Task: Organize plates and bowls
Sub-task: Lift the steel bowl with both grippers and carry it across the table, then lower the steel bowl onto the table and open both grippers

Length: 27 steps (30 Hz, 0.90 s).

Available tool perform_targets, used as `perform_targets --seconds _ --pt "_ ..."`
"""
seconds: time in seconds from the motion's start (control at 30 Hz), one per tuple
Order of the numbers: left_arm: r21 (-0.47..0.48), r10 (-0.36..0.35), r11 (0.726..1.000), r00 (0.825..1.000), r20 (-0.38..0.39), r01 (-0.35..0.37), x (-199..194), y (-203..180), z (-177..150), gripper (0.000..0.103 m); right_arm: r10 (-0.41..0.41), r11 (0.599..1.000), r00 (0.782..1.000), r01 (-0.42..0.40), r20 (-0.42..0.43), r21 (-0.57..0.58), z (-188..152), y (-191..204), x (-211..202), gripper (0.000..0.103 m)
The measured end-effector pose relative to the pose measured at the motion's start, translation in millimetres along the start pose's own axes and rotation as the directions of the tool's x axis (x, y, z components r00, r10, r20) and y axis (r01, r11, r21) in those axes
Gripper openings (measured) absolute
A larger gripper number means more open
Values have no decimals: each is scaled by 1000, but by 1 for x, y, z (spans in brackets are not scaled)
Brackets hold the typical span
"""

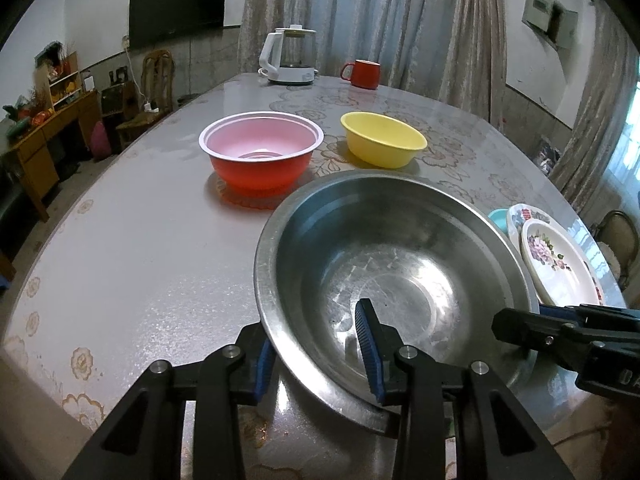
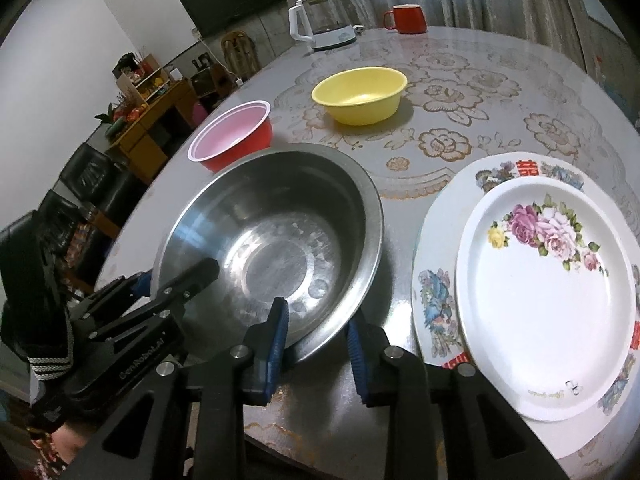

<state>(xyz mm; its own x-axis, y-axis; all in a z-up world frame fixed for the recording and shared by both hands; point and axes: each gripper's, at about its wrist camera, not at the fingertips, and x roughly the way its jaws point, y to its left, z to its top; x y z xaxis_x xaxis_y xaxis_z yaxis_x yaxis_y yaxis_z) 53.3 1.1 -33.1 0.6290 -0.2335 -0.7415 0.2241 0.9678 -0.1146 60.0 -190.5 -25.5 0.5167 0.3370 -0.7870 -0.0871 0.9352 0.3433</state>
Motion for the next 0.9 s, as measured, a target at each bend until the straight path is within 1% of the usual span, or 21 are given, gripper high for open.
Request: perform_targets --seconds 0.1,0.33,0.4,0.5,0.57,0.6,0.67,0.7,0.77,0.9 --pt "-4 -3 1000 1000 -2 3 0 0 1 38 14 1000 1000 -14 -5 17 0 -3 -1 29" --pt "-1 3 1000 1000 -6 -3 -1 -1 3 39 5 999 1000 -5 17 33 4 -9 -12 29" --pt "-4 3 1000 1000 -6 -3 -2 0 4 41 3 1000 1000 -4 23 31 6 -11 -14 29" --pt "-19 -3 1000 1000 -7 3 -5 1 6 49 8 999 999 -9 37 31 9 -12 -18 29" --pt "-17 0 1000 1000 8 0 -9 1 7 58 8 1000 999 -9 50 26 11 -12 -21 29" --pt "-11 4 1000 1000 18 -4 -13 0 8 60 8 1000 998 -10 56 25 12 -13 -23 29" --pt "-3 13 1000 999 30 -13 -17 -1 11 67 9 1000 998 -10 61 27 14 -14 -23 29" --pt "1 20 1000 999 38 -20 -20 -2 12 68 9 1000 998 -11 64 29 14 -15 -24 29" --pt "3 27 1000 999 44 -27 -23 -3 14 73 9 999 998 -11 67 31 15 -17 -25 29" --pt "8 41 999 998 45 -41 -26 -3 19 75 9 999 997 -12 74 40 18 -22 -27 29"
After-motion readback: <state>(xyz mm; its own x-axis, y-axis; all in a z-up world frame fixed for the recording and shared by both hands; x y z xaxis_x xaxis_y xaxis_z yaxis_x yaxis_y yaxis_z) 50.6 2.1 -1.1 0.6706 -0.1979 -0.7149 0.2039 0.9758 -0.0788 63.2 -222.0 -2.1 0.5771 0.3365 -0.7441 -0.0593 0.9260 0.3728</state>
